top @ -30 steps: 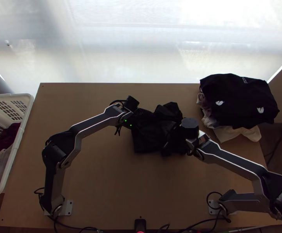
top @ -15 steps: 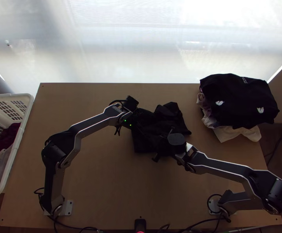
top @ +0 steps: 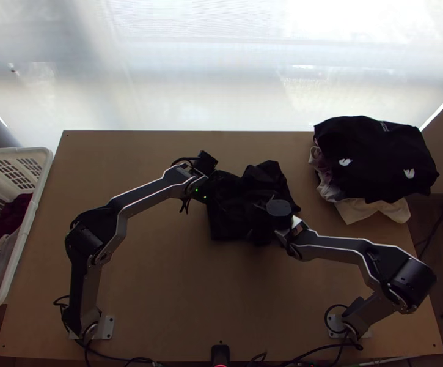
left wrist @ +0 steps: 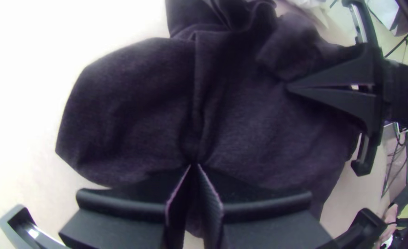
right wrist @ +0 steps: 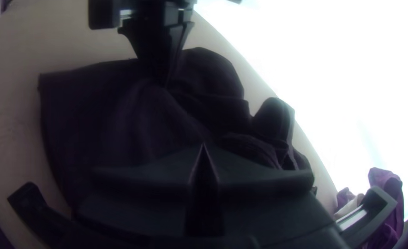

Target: Fold the t-shirt

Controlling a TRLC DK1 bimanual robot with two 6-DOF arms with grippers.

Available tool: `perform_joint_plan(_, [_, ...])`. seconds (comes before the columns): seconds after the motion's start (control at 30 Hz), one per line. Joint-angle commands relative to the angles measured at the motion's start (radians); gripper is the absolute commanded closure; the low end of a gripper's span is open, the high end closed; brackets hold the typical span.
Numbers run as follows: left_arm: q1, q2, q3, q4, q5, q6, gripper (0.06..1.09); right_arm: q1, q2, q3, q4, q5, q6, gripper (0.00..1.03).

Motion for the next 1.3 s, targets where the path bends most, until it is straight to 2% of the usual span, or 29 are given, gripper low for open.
perform_joint_plan(0.0, [0.0,0.006,0.003,-0.002,-0.001,0.001,0.92,-0.096,0.041,0.012,0.019,0.002,-0.074,1.0])
perform_joint_plan(0.37, [-0.008,0.025,0.026,-0.013,-0.01,0.002,0.92,-0.297,-0.006,-0.034,0.016,-0.027,-0.146,1.0])
perform_joint_plan(0.83, [-0.012,0.033,0.033,-0.019,-0.013,0.002,0.92,-0.685,-0.074,-0.1,0.008,-0.151,-0.217,1.0])
perform_joint_plan(1.03, [-0.009,0.019,0.027,-0.025,-0.012,0.004,0.91,-0.704,-0.224,-0.116,-0.075,-0.159,-0.152,0.99])
perform_joint_plan(1.13, [-0.009,-0.017,0.01,-0.016,-0.009,0.001,0.89,-0.664,-0.348,-0.125,-0.188,-0.157,-0.109,0.91])
perform_joint_plan(1.17, [-0.009,-0.034,0.007,-0.016,-0.007,-0.006,0.82,-0.644,-0.385,-0.125,-0.233,-0.157,-0.103,0.86])
perform_joint_plan(1.23, [-0.011,-0.065,0.007,-0.016,-0.005,-0.013,0.47,-0.595,-0.452,-0.122,-0.331,-0.157,-0.086,0.76])
perform_joint_plan(1.27, [-0.011,-0.077,0.007,-0.017,-0.005,-0.018,0.35,-0.564,-0.491,-0.122,-0.382,-0.157,-0.077,0.71])
